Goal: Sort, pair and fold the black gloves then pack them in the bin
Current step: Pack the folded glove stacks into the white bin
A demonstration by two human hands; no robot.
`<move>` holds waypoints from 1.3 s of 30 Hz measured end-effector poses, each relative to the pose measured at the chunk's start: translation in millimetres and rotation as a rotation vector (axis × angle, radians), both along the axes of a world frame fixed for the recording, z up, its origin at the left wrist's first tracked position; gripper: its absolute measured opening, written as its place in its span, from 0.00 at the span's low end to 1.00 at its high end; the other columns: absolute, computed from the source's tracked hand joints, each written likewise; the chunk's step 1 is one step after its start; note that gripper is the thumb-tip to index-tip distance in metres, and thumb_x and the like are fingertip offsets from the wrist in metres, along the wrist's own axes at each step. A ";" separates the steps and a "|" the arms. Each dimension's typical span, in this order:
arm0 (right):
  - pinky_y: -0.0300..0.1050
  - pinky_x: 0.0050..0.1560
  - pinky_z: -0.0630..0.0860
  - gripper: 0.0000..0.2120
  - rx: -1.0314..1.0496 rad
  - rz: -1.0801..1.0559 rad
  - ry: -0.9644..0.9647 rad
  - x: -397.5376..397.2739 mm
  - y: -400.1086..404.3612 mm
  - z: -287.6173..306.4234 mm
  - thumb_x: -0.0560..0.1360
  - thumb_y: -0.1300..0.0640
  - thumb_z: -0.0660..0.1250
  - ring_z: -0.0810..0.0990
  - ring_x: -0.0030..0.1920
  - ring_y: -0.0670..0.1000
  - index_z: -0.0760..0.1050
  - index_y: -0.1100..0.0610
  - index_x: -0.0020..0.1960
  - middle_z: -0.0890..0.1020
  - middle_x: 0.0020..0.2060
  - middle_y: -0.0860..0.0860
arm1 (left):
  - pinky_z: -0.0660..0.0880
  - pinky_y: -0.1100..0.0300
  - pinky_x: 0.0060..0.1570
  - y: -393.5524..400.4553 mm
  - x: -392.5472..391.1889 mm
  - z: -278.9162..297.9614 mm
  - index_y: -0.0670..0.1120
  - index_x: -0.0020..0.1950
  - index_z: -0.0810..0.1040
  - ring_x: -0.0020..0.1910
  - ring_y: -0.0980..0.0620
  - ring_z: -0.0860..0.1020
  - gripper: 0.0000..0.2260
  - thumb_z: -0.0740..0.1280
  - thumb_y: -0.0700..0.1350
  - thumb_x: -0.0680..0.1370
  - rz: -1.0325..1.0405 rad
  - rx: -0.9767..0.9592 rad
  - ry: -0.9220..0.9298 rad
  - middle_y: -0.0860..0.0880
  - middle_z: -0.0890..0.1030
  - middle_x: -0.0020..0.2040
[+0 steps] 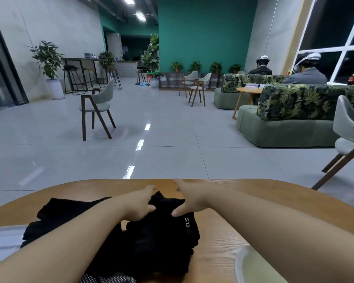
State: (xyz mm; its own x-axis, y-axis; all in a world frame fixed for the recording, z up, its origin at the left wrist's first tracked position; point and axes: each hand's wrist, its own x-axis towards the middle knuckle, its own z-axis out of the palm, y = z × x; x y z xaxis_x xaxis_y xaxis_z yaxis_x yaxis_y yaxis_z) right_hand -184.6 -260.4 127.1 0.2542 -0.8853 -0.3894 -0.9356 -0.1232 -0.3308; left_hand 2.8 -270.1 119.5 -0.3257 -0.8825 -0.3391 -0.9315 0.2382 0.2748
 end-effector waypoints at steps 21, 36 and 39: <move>0.51 0.65 0.70 0.60 0.115 0.097 -0.105 3.8 -16.3 -65.3 0.70 0.49 0.74 0.75 0.62 0.56 0.22 0.47 0.71 0.72 0.67 0.53 | 0.69 0.54 0.64 -15.8 -7.0 -43.6 0.48 0.74 0.28 0.65 0.44 0.72 0.48 0.69 0.43 0.76 0.040 0.202 -0.173 0.42 0.67 0.72; 0.50 0.66 0.68 0.62 0.041 0.139 -0.107 -2.1 -7.8 -32.7 0.67 0.49 0.77 0.72 0.65 0.55 0.23 0.45 0.71 0.66 0.72 0.52 | 0.74 0.59 0.38 5.3 -3.8 -24.0 0.49 0.64 0.54 0.40 0.49 0.77 0.32 0.70 0.43 0.69 0.048 0.130 0.125 0.46 0.78 0.45; 0.50 0.64 0.71 0.63 -0.030 0.153 -0.142 -5.9 0.5 -21.2 0.66 0.50 0.77 0.76 0.59 0.54 0.24 0.43 0.72 0.71 0.68 0.52 | 0.70 0.69 0.33 19.6 -8.7 -7.4 0.52 0.68 0.53 0.35 0.56 0.74 0.34 0.70 0.42 0.70 -0.032 0.001 0.220 0.51 0.76 0.41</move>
